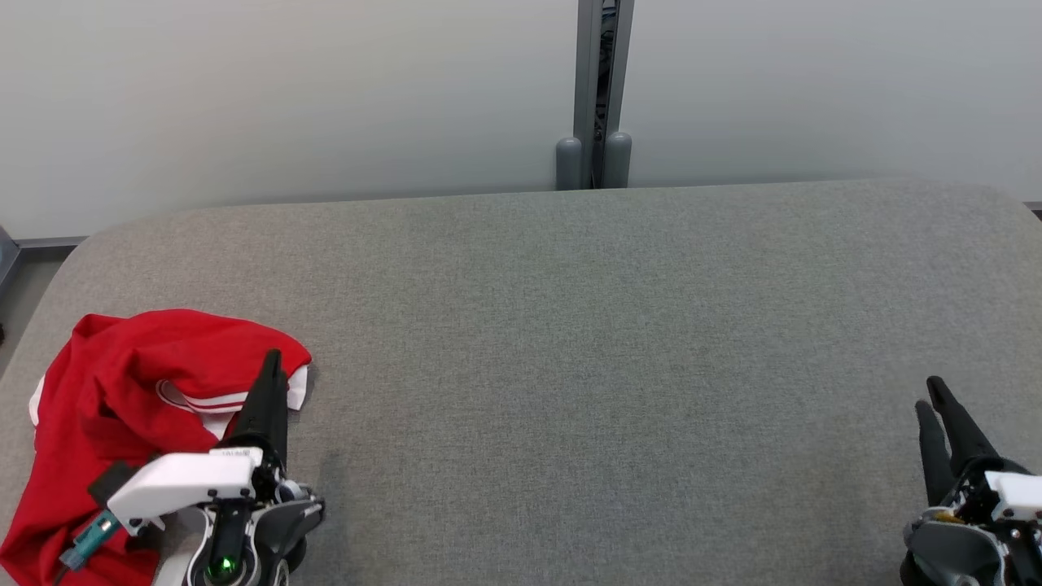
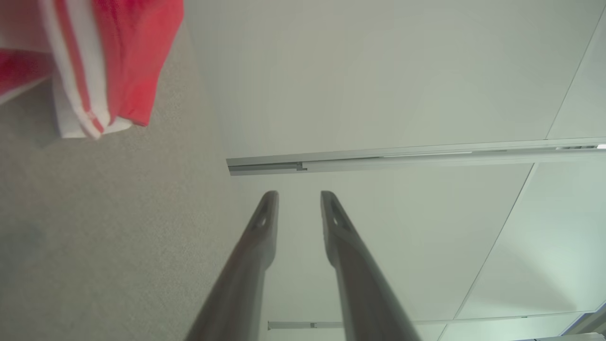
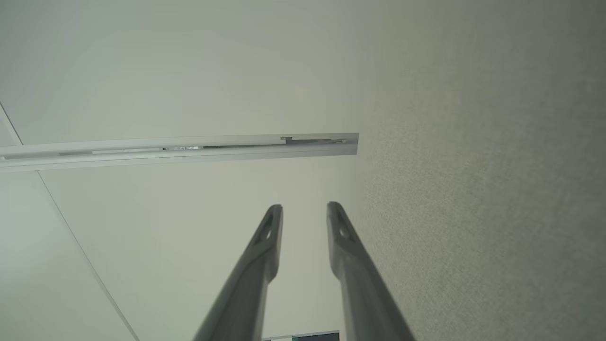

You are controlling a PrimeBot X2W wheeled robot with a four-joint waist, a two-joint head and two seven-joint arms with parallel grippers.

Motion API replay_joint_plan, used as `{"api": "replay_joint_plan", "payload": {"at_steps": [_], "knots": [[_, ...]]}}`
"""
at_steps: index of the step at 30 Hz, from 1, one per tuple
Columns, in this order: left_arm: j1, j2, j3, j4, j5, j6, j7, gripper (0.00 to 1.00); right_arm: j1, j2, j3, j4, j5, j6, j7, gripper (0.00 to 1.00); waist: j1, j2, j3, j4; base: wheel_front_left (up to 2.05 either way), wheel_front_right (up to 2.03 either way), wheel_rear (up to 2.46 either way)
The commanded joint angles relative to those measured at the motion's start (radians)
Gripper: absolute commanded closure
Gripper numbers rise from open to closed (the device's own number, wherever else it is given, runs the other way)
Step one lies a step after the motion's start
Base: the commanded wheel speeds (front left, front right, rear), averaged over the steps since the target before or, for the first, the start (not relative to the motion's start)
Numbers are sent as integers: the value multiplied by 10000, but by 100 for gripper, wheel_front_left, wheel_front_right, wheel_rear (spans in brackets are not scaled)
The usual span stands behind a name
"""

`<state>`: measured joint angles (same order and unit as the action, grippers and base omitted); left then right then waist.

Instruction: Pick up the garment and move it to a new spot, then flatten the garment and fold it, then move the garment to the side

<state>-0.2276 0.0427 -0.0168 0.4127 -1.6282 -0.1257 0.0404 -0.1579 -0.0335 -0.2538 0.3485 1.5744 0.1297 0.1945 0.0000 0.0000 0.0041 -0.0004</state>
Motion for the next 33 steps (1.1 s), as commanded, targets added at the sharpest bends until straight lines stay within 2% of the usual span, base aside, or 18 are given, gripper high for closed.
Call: {"api": "replay_joint_plan", "payload": {"at_steps": [1, 8, 13, 24, 30, 33], "knots": [[-65, 12, 2, -43, 0, -4, -4, 0, -62, -31, -4, -44, 2, 6, -4, 0, 0, 0, 1, 0, 0, 0, 0], [265, -1, -255, -162, 111, 1, -263, 0, 141, 27, 472, -113, -128, -5, -386, 0, 0, 0, 18, -7, 0, 0, 0], [296, 43, -338, -324, 724, -4, -470, 0, 100, -55, 806, -205, -629, -3, -711, 0, 0, 0, 34, -11, 0, 0, 0], [460, 16, -323, -1015, 3280, -14, -868, 0, 26, -50, 1400, -644, -3236, 2, -1314, 0, 0, 0, 93, -16, 0, 0, 0], [556, 22, -452, -1397, 4746, 229, -1061, 0, 14, -81, 1781, -902, -4901, 5, -1608, 0, 0, 0, 121, -18, 0, 0, 0], [575, 25, -503, -1511, 5165, 351, -1127, 0, 21, -75, 1864, -988, -5346, 6, -1701, 0, 0, 0, 130, -19, 0, 0, 0]]}}
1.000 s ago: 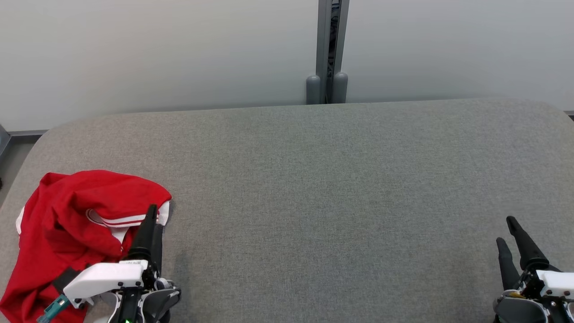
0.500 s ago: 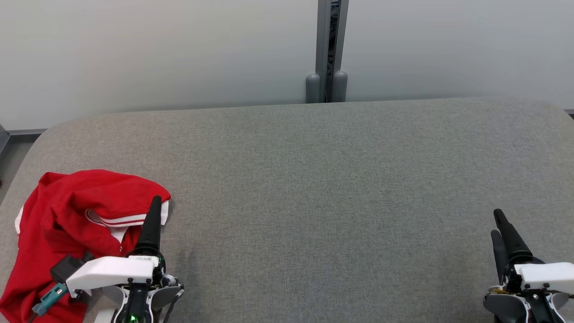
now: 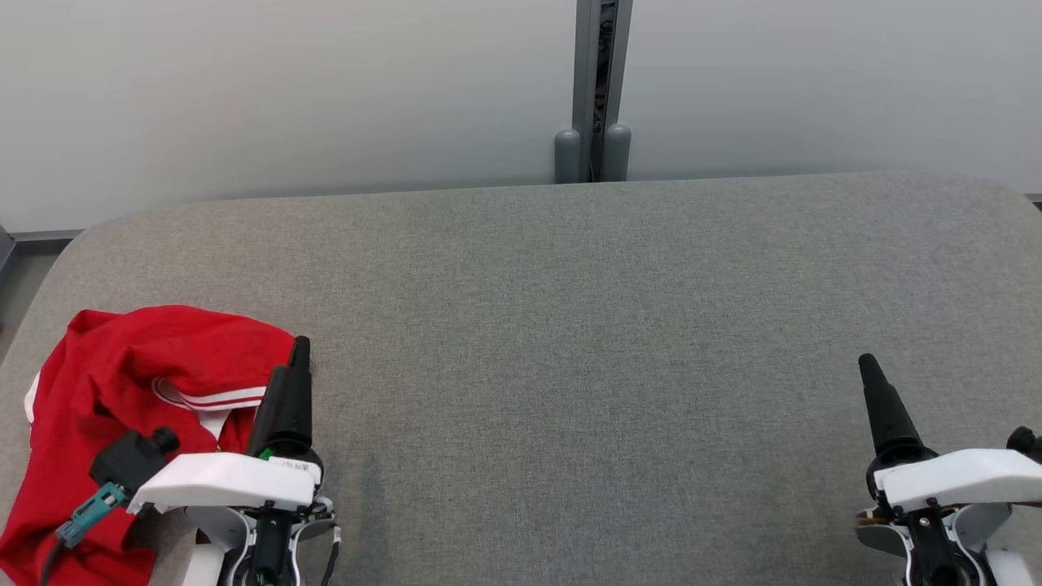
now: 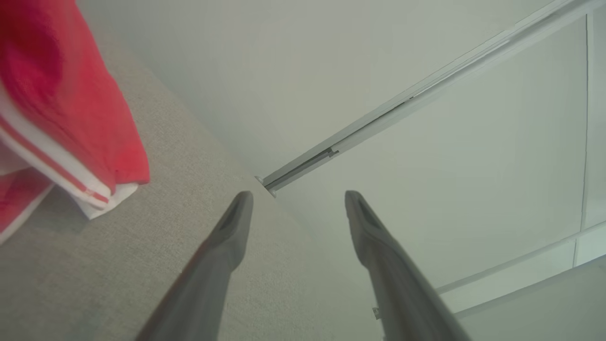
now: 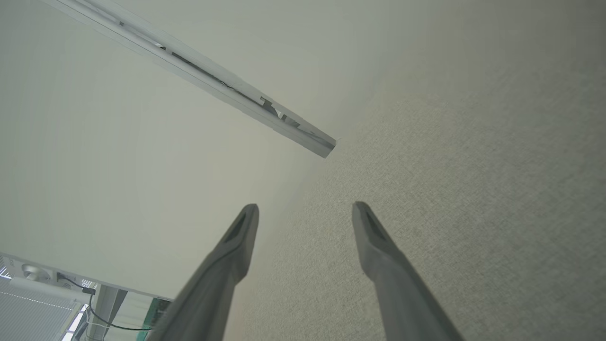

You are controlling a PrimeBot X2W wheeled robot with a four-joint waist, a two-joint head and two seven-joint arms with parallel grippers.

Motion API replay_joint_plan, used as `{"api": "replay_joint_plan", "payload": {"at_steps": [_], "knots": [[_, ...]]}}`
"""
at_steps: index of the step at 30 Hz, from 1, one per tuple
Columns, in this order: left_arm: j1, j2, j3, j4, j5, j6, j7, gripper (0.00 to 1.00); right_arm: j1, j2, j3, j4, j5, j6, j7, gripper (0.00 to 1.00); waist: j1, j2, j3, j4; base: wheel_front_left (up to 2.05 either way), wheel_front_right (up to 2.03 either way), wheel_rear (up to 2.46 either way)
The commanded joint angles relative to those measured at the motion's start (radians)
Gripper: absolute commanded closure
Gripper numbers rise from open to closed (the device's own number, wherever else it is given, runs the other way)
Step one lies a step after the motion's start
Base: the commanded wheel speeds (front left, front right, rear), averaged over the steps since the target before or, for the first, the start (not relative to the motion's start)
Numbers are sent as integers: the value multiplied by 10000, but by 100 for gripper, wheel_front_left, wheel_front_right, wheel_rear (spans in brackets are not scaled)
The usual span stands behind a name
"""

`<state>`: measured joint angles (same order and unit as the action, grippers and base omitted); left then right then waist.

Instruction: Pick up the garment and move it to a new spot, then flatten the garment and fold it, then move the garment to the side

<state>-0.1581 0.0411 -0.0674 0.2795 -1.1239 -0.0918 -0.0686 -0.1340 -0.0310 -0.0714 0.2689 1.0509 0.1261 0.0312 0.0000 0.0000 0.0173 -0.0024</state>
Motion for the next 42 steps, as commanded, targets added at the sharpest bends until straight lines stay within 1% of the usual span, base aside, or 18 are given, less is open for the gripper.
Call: {"api": "replay_joint_plan", "payload": {"at_steps": [1, 10, 16, 21, 25, 29, 33, 37, 39, 42], "knots": [[-110, 41, -27, -226, 290, 73, -67, 0, -218, -98, 101, -243, -318, 43, -114, 0, 0, 0, 1, 0, 0, 0, 0], [41, 51, -275, -658, 1838, 351, -332, 0, -187, -149, 757, -574, -1635, 47, -508, 0, 0, 0, 2, -3, 0, 0, 0], [120, 58, -363, -916, 2726, 534, -493, 0, -126, -140, 920, -724, -2299, 49, -758, 0, 0, 0, 2, -7, 0, 0, 0], [197, 62, -428, -1016, 3398, 705, -620, 0, -72, -120, 976, -731, -2533, 51, -948, 0, 0, 0, 1, -17, 0, 0, 0], [237, 65, -501, -1147, 3981, 834, -718, 0, -103, -125, 1092, -816, -3152, 53, -1106, 0, 0, 0, 3, -27, 0, 0, 0], [287, 69, -562, -1276, 4375, 843, -816, 0, -113, -133, 1292, -906, -3733, 54, -1240, 0, 0, 0, 7, -30, 0, 0, 0], [344, 72, -511, -1415, 4475, 878, -907, 0, -108, -142, 1397, -979, -4179, 56, -1378, 0, 0, 0, 22, -25, 0, 0, 0], [369, 74, -526, -1471, 4802, 901, -998, 0, -69, -151, 1519, -1031, -4618, 58, -1518, 0, 0, 0, 26, -11, 0, 0, 0], [384, 75, -605, -1466, 5306, 868, -1037, 0, -58, -155, 1586, -1069, -4839, 59, -1578, 0, 0, 0, 27, -7, 0, 0, 0], [449, 80, -651, -1442, 5797, 1027, -1099, 0, -35, -159, 1681, -1148, -5139, 60, -1674, 0, 0, 0, 21, -7, 0, 0, 0]]}}
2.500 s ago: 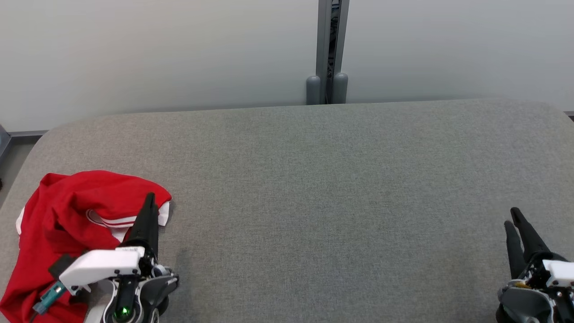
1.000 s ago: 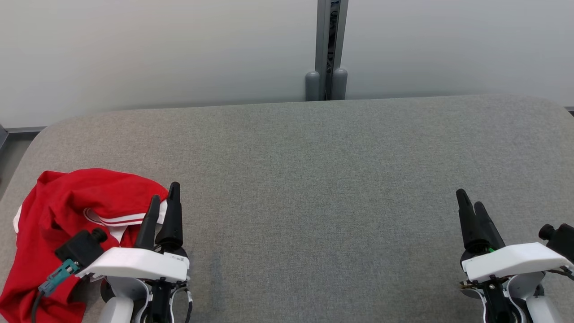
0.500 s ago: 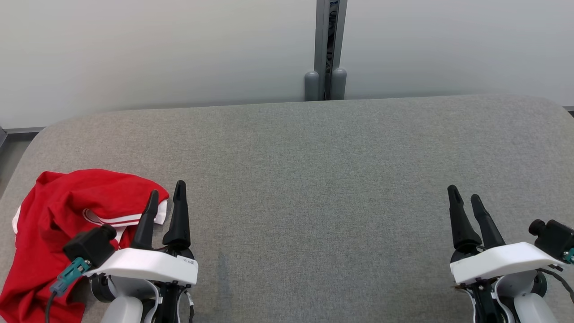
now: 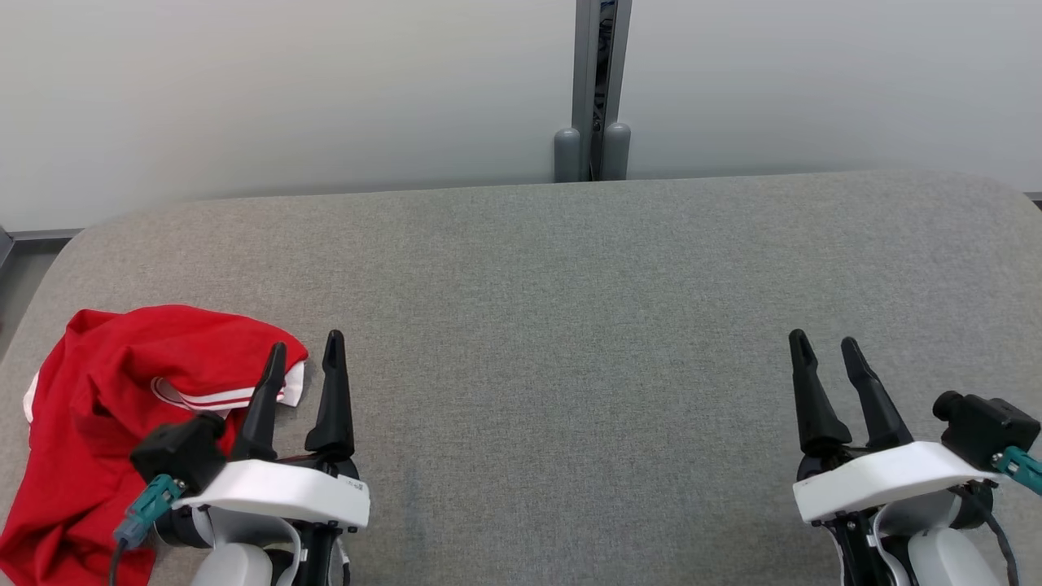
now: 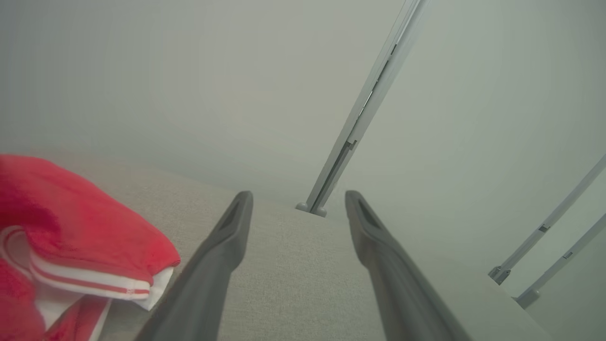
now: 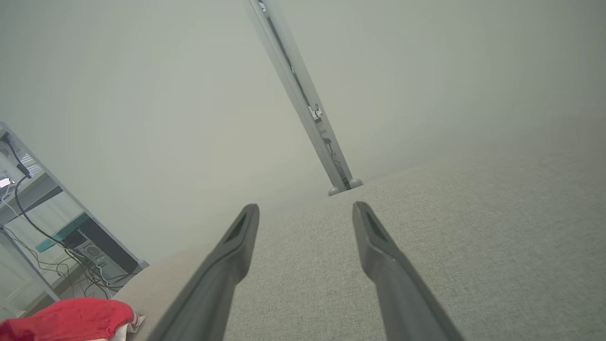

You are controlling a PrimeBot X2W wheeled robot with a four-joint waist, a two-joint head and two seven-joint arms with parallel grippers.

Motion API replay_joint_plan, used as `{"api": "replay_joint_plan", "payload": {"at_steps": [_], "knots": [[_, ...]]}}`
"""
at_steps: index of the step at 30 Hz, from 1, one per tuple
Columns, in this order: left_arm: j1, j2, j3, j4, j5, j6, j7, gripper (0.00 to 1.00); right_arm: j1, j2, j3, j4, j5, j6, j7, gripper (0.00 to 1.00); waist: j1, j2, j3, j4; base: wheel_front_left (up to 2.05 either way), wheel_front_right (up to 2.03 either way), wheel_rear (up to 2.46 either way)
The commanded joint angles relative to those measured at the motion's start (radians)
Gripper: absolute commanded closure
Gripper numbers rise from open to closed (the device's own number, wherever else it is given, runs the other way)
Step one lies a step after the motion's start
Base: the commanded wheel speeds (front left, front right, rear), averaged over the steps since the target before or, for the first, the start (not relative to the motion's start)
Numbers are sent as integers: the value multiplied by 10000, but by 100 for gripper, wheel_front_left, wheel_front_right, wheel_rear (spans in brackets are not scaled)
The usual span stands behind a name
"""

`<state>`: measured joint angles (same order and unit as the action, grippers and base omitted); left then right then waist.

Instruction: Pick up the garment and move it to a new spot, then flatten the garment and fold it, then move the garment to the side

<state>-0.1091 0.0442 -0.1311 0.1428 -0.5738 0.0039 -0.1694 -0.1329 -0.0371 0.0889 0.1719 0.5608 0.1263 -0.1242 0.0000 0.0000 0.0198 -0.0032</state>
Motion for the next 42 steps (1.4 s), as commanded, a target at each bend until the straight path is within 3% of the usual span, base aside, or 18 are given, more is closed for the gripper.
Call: {"api": "replay_joint_plan", "payload": {"at_steps": [1, 32, 42], "knots": [[-37, 46, -69, -63, 476, 70, -100, 0, -30, -99, 103, -204, -343, 58, -150, 0, 0, 0, -8, 1, 0, 0, 0], [262, 71, -360, -381, 2667, 500, -673, 0, 145, -151, 394, -503, -3048, 63, -998, 0, 0, 0, 17, -16, 0, 0, 0], [339, 75, -283, -68, 2860, 687, -812, 0, 174, -164, 344, -487, -3644, 65, -1222, 0, 0, 0, 55, -18, 0, 0, 0]]}}
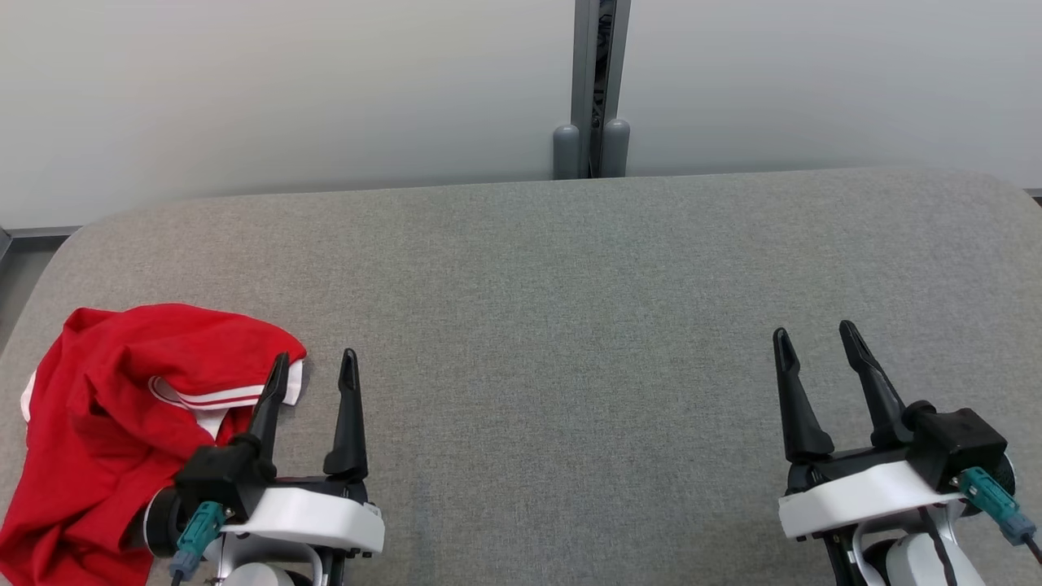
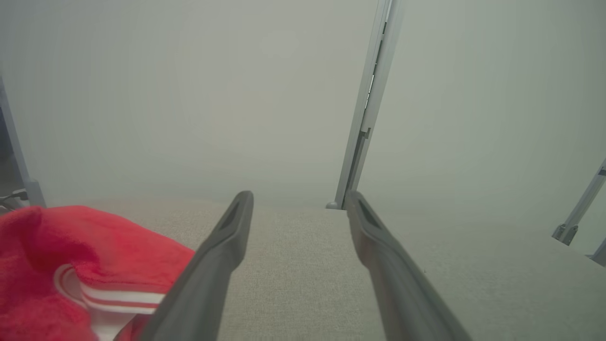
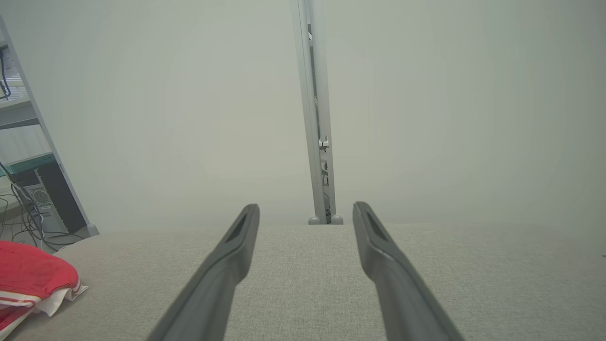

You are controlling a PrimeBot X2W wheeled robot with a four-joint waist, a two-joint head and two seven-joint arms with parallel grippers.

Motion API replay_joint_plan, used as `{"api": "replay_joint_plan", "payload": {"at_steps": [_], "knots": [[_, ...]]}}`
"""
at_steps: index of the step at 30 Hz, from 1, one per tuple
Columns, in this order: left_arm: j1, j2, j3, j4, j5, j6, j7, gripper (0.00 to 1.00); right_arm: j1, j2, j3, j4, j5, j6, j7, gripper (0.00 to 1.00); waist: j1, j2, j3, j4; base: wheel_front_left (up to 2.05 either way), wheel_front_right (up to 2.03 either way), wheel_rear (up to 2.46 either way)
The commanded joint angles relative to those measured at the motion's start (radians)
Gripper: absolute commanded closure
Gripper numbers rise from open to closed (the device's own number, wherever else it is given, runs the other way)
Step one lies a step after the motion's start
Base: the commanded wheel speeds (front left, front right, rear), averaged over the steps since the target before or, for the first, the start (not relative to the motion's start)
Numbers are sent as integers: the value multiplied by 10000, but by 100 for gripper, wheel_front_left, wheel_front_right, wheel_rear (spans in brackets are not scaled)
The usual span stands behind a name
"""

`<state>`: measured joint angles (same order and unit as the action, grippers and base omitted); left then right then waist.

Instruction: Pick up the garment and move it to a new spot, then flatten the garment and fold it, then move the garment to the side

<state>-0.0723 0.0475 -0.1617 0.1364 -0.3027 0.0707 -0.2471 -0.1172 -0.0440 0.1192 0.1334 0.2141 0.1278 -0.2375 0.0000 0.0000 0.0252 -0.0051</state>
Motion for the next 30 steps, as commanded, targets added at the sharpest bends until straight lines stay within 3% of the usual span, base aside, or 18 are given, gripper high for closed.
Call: {"api": "replay_joint_plan", "payload": {"at_steps": [1, 11, 30], "knots": [[-24, 42, 12, 53, 171, 25, -59, 0, 17, -94, 72, -98, -243, 50, -119, 0, 0, 0, 1, 2, 0, 0, 0], [-63, 51, -56, 125, 842, 126, -187, 0, 37, -110, 174, -152, -835, 53, -314, 0, 0, 0, 46, 16, 0, 0, 0], [-156, 50, -54, 364, 1378, 370, -187, 0, 23, -108, 187, -176, -828, 52, -303, 0, 0, 0, 84, 28, 0, 0, 0]]}}
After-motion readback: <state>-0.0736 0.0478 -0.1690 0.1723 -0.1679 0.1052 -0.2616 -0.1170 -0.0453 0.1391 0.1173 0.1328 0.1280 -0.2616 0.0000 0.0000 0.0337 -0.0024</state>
